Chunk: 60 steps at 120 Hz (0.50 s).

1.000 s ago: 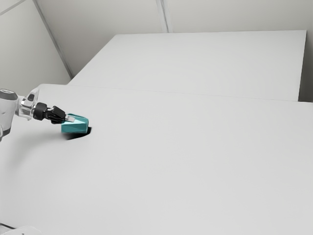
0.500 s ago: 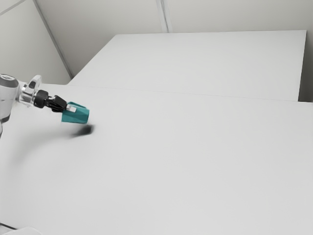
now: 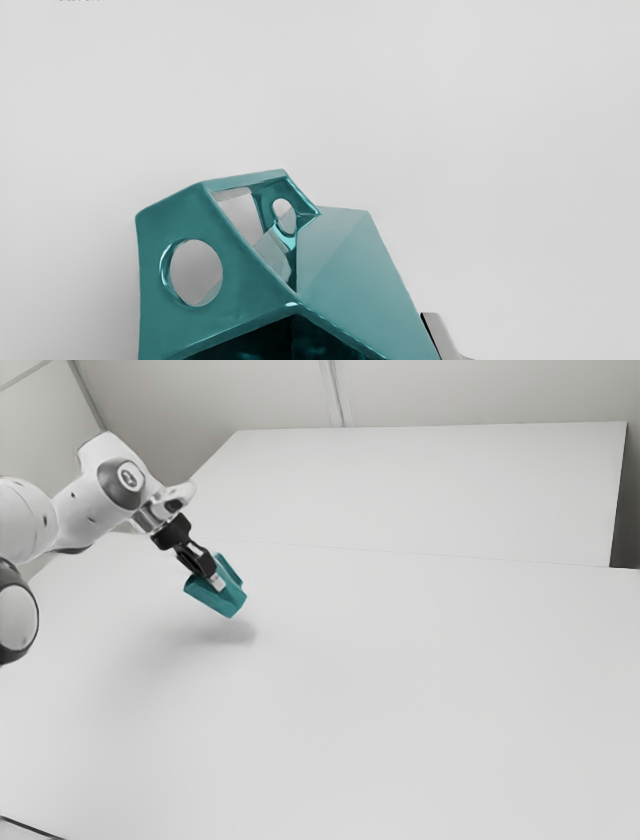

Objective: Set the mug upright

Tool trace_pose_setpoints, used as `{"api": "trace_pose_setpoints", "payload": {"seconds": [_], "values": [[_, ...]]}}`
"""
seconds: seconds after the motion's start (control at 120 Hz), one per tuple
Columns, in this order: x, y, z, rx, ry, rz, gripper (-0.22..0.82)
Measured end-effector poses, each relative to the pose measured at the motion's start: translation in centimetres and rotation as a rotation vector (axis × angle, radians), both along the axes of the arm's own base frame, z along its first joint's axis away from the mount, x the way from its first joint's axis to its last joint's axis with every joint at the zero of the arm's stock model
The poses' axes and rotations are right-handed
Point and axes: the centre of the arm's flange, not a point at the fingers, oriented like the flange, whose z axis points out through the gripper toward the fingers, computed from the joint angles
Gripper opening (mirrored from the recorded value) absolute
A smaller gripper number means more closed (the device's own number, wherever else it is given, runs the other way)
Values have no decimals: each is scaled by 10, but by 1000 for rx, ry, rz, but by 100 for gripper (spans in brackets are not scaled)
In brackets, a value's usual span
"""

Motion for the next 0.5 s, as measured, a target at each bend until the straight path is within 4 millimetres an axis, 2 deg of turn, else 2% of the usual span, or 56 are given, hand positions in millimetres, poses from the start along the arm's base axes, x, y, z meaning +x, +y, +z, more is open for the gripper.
{"api": "trace_pose_setpoints", "payload": {"seconds": [0.092,0.283,0.408,0.5], "values": [[6,-36,-10,104,15,-34,-18],[20,-107,-11,301,-3,-91,-18],[23,-136,-13,393,-11,-91,-18],[25,-146,-22,437,-3,-71,-18]]}}
